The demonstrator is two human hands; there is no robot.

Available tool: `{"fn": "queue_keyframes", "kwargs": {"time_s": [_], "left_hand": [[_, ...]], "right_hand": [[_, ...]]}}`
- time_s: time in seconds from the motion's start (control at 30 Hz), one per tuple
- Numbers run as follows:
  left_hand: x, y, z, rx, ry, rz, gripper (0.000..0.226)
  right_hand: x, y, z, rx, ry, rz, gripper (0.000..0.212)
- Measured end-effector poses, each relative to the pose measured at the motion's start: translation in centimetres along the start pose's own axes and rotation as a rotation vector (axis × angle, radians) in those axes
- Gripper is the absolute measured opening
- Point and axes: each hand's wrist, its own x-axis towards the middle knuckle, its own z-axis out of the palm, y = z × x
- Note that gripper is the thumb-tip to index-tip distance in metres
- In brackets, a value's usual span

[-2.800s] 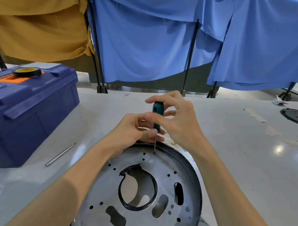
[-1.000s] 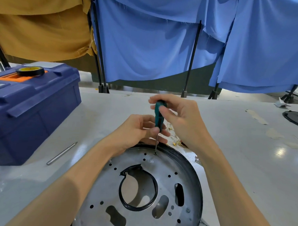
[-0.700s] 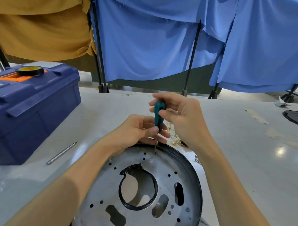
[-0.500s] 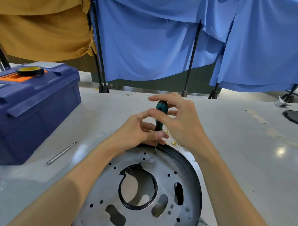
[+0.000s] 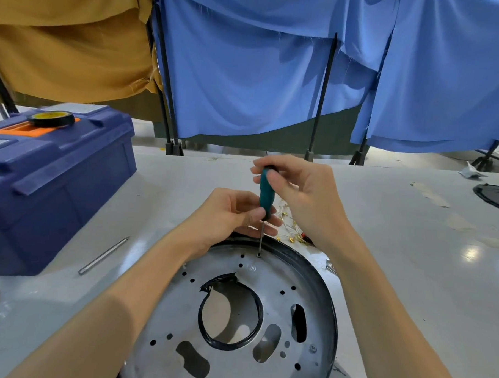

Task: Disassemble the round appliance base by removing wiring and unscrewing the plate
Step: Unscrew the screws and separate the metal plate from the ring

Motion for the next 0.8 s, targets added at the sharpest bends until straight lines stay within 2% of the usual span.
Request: {"fn": "queue_keyframes", "kwargs": {"time_s": [0.03,0.13,0.23,0.3,0.37,0.47,0.6,0.67,0.73,0.8], "left_hand": [[0.11,-0.06,0.05,0.012,0.029,0.009,0.018],[0.03,0.02,0.23,0.029,0.029,0.027,0.027],[-0.12,-0.01,0.06,0.006,-0.038,0.014,0.024],[0.01,-0.10,-0.02,0.024,-0.017,0.007,0.017],[0.14,-0.05,0.13,0.052,0.039,0.011,0.016],[-0.06,0.09,0.11,0.065,0.007,0.001,0.033],[-0.21,0.00,-0.32,0.027,-0.084,-0.033,0.024],[-0.04,-0.01,-0.14,0.038,-0.037,-0.045,0.025],[0.06,0.03,0.05,0.050,-0.011,-0.033,0.039],[-0.15,0.25,0.01,0.043,-0.052,-0.020,0.036]], "right_hand": [[-0.06,0.01,0.20,-0.047,-0.011,-0.005,0.016],[-0.05,0.24,0.60,-0.167,0.020,-0.006,0.031],[0.14,0.27,0.18,-0.031,0.011,0.017,0.042],[0.06,0.20,0.17,-0.002,-0.021,0.015,0.030],[-0.09,0.24,0.57,-0.080,-0.034,-0.001,0.020],[-0.12,0.28,0.91,-0.138,0.007,-0.020,0.025],[0.03,0.15,0.06,0.045,-0.003,0.019,0.025],[-0.04,0.15,0.19,-0.028,-0.010,0.007,0.014],[-0.13,0.28,0.55,-0.137,0.003,0.005,0.021],[0.02,0.36,0.52,-0.121,0.028,0.000,0.030]]}}
